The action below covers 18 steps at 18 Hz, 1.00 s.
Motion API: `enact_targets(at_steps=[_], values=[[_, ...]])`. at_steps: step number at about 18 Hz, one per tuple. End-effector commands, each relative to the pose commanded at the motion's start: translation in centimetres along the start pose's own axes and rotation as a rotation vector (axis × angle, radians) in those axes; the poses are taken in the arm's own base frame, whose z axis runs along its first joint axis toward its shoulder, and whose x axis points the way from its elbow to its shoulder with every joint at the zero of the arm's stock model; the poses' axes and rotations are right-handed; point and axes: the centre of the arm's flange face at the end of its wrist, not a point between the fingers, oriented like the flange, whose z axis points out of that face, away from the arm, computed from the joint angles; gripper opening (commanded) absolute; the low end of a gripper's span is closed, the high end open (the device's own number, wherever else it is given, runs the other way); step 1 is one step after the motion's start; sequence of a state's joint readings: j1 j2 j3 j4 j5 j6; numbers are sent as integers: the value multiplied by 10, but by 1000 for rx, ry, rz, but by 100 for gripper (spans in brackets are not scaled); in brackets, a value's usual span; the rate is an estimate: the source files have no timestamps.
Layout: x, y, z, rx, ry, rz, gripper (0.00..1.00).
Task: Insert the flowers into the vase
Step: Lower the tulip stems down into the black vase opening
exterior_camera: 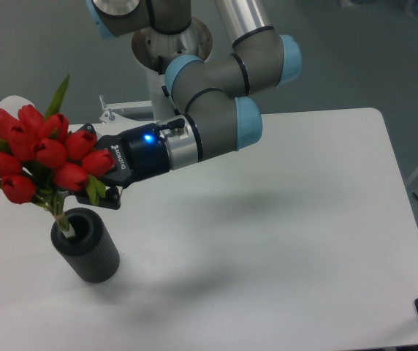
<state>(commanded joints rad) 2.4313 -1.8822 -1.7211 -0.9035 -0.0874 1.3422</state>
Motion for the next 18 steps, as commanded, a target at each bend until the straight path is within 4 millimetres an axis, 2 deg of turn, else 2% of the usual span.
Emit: enact_targets(at_steps=[4, 12, 14, 16, 18], values=[[10, 5, -14, 1, -26, 1, 0], [37, 48, -9, -2, -21, 81, 4], [39, 52, -9, -2, -21, 86, 11], [40, 58, -8, -5, -20, 81, 25], [44, 68, -9, -6, -22, 72, 29]])
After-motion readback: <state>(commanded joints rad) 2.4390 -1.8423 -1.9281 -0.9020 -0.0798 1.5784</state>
